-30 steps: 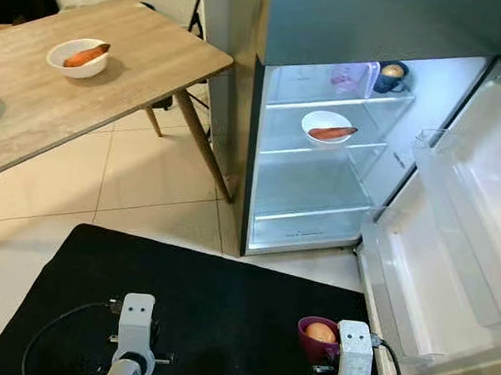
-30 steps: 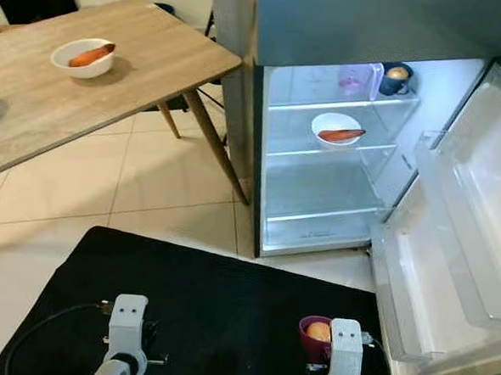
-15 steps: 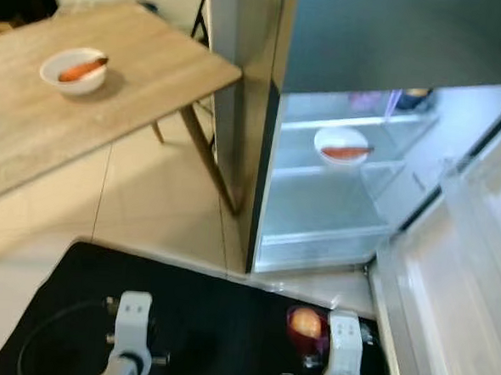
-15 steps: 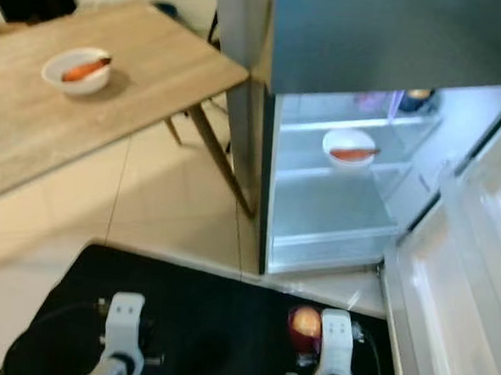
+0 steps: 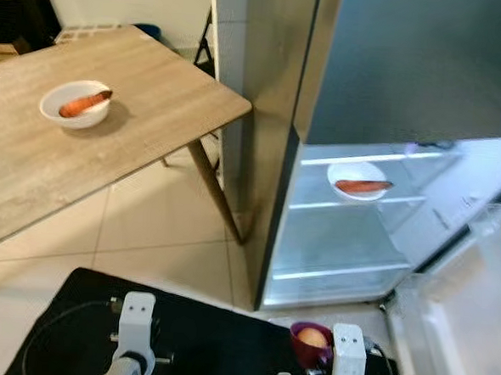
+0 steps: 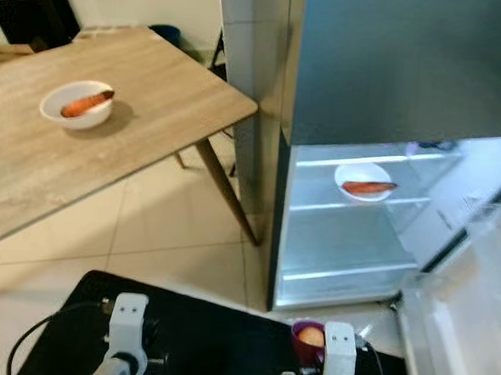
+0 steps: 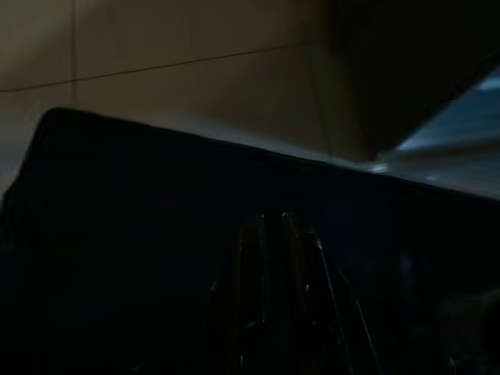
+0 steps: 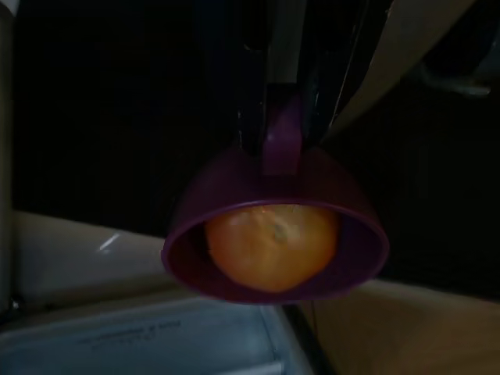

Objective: Restocking fridge

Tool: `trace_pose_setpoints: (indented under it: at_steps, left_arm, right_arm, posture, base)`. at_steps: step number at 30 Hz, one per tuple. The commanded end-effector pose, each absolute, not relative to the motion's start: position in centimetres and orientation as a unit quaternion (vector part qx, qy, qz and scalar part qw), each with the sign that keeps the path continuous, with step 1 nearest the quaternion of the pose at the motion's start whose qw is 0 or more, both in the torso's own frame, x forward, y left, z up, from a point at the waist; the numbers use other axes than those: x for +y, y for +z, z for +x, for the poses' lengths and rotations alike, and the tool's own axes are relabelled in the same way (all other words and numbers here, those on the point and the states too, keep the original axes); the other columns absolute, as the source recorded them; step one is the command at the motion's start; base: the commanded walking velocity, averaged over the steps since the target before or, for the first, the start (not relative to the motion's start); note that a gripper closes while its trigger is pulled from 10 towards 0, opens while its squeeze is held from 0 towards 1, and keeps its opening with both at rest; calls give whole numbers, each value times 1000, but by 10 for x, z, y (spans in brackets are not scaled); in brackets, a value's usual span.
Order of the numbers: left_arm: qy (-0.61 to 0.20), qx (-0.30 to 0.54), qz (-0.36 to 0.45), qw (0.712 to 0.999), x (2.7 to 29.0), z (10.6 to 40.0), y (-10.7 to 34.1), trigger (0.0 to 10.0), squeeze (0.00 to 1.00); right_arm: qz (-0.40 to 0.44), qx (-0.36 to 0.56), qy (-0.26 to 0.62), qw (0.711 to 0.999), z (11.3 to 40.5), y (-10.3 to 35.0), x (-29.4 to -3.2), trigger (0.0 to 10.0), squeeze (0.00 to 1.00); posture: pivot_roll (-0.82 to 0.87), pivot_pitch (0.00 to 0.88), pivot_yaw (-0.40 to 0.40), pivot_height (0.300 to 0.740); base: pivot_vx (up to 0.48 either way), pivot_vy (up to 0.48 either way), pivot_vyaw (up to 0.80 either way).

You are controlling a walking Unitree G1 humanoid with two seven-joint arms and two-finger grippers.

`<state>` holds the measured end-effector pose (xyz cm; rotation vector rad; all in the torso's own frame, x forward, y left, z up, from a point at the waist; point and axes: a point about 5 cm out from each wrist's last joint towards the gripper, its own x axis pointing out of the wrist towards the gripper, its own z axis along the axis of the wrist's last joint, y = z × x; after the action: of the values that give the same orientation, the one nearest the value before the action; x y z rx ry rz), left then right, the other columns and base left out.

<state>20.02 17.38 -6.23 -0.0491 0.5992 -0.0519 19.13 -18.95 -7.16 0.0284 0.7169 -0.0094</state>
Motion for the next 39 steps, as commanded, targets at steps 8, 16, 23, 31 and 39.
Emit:
trace_pose_setpoints:
  at_steps: [8,16,23,31,39]
  left_arm:
    - [-34,298,-13,954,175,200,-62,10000,0]
    - [-31,305,-10,952,176,199,-64,10000,0]
    - [-26,307,-3,951,178,198,-64,10000,0]
    - [-27,304,-1,952,177,199,-64,10000,0]
    - [-20,297,-6,955,176,200,-63,10000,0]
  right_arm:
    - [14,353,-16,935,189,-72,-193,10000,0]
    - [15,353,-16,935,189,-73,-192,10000,0]
    - [14,352,-16,936,188,-73,-192,10000,0]
    - [14,349,-15,937,187,-73,-191,10000,0]
    - [13,346,-16,938,190,-72,-191,10000,0]
  posture:
    - [-139,125,55,740]
    - [-138,126,58,740]
    - [-138,126,56,740]
    - [-137,129,53,740]
    - [-138,131,52,740]
  base:
    - [339,0,-77]
    - [278,0,0]
    - [0,0,0]
    - [0,0,0]
    - [0,-95,0]
